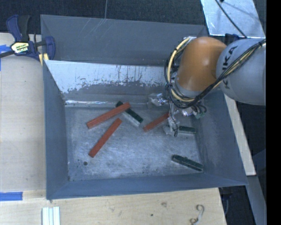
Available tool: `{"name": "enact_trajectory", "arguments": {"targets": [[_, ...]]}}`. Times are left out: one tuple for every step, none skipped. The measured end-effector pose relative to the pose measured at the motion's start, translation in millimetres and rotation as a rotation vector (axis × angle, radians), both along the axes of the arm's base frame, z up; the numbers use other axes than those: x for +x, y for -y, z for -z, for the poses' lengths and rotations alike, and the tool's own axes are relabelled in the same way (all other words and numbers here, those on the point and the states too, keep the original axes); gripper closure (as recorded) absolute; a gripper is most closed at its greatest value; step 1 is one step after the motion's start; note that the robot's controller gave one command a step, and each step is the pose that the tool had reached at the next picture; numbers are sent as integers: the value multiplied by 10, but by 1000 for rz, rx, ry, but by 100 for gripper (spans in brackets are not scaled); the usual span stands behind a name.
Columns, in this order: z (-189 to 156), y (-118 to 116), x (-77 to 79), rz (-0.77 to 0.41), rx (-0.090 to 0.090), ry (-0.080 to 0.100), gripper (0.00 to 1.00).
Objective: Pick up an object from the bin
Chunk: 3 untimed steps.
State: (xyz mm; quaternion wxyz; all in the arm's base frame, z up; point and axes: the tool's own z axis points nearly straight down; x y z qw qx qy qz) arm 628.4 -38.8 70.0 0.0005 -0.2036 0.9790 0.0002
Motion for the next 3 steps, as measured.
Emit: {"name": "enact_trajectory", "arguments": {"targets": [[-18, 0, 17, 1, 0, 7, 100], [-571, 4, 42, 5, -1, 9, 100], [-1258, 5, 70, 9, -1, 12, 100]]}}
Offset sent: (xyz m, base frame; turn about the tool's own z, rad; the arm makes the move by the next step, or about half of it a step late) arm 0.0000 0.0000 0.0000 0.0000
